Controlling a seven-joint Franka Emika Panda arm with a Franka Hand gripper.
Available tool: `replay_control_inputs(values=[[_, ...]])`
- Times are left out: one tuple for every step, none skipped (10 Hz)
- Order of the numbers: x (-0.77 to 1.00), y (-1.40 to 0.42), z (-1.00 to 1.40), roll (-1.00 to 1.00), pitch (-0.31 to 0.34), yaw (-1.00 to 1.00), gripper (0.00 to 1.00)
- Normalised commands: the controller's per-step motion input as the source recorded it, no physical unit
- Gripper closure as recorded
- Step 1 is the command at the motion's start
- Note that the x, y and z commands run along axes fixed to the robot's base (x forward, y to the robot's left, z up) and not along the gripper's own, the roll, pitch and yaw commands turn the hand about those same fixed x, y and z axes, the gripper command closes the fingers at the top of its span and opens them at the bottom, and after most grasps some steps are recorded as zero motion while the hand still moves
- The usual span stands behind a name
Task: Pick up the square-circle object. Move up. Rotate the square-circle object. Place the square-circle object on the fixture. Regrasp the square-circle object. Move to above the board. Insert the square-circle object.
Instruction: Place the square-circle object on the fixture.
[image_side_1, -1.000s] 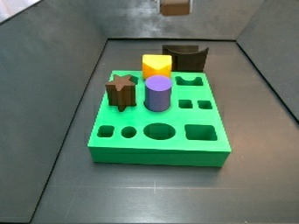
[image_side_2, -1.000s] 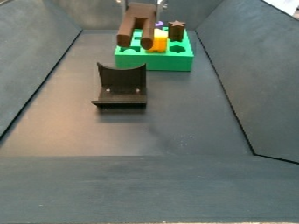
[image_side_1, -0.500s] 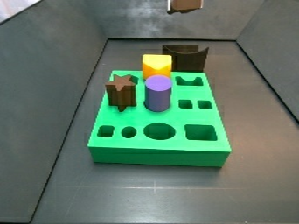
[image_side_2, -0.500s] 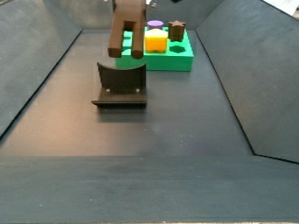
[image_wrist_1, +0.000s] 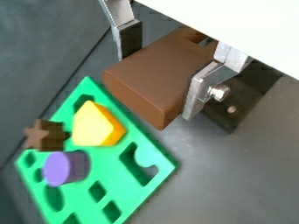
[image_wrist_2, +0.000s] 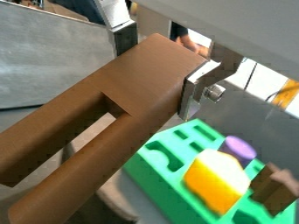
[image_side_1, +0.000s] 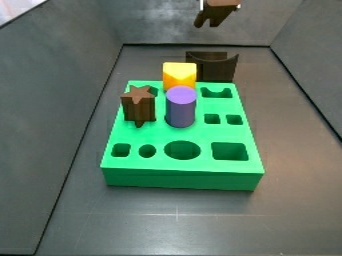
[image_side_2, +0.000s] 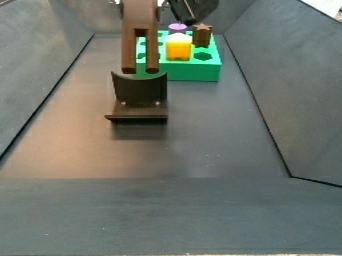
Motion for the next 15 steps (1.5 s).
replay_control_inputs(values=[[0.07, 0.04, -0.02, -1.00, 0.193, -0.08, 1.00], [0.08, 0.04, -0.02, -1.00, 0.216, -0.13, 1.00], [0.09, 0.05, -0.02, -0.81, 0.199, -0.17, 1.00], [0.09, 0.05, -0.02, -0.64, 0.162, -0.20, 1.00], [0.09, 0.05, -0.02, -0.51, 0.136, -0.21, 1.00], [0.08, 0.04, -0.01, -0.25, 0.070, -0.21, 1.00], [0.08, 0.03, -0.01, -0.19, 0.036, -0.21, 1.00], [0.09, 0.03, -1.00, -0.11, 0.064, -0.13, 1.00], [0.10, 0.03, -1.00, -0.10, 0.047, -0.11, 1.00], [0.12, 0.03, -1.00, -0.10, 0.010, -0.10, 1.00], [0.12, 0.03, -1.00, -0.09, -0.006, -0.10, 1.00], [0.12, 0.04, -1.00, -0.08, -0.038, -0.09, 1.00], [0.12, 0.03, -0.92, -0.07, -0.053, -0.08, 1.00], [0.10, 0.03, -0.68, -0.07, -0.059, -0.06, 1.00], [0.10, 0.02, -0.56, -0.06, -0.065, -0.04, 1.00]])
